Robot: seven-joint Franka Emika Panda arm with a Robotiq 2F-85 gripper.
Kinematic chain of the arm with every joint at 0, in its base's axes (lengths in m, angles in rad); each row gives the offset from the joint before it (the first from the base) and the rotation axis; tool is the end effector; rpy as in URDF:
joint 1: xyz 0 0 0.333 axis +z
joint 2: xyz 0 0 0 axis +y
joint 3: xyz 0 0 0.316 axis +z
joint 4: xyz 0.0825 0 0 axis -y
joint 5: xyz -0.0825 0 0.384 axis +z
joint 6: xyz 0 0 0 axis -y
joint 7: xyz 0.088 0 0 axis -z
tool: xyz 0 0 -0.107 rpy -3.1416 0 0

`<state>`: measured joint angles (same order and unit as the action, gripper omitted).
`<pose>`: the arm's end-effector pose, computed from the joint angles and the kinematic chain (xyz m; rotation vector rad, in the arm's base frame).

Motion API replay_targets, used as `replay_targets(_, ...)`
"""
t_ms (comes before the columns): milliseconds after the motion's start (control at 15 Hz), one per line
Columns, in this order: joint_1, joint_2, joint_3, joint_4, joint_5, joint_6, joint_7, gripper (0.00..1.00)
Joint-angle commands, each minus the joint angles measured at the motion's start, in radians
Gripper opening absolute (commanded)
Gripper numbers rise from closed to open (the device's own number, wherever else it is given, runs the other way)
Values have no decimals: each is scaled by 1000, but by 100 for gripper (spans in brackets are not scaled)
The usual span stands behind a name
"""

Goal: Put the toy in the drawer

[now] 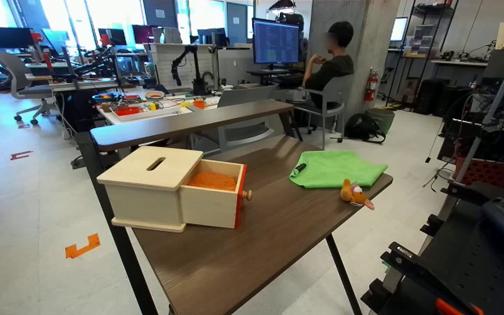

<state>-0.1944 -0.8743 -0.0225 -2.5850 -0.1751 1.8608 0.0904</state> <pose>0.2953 -0.0799 0.5354 2.9461 -0.3897 0.2096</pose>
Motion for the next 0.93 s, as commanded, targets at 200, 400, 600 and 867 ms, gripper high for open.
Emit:
replay_targets(200,14,1,-9,3,-8,-5,8,100)
replay_targets(400,14,1,-9,3,-8,-5,8,100)
replay_targets(600,14,1,-9,3,-8,-5,8,100)
replay_targets(867,12,39,4,-17,-5,54,44,100)
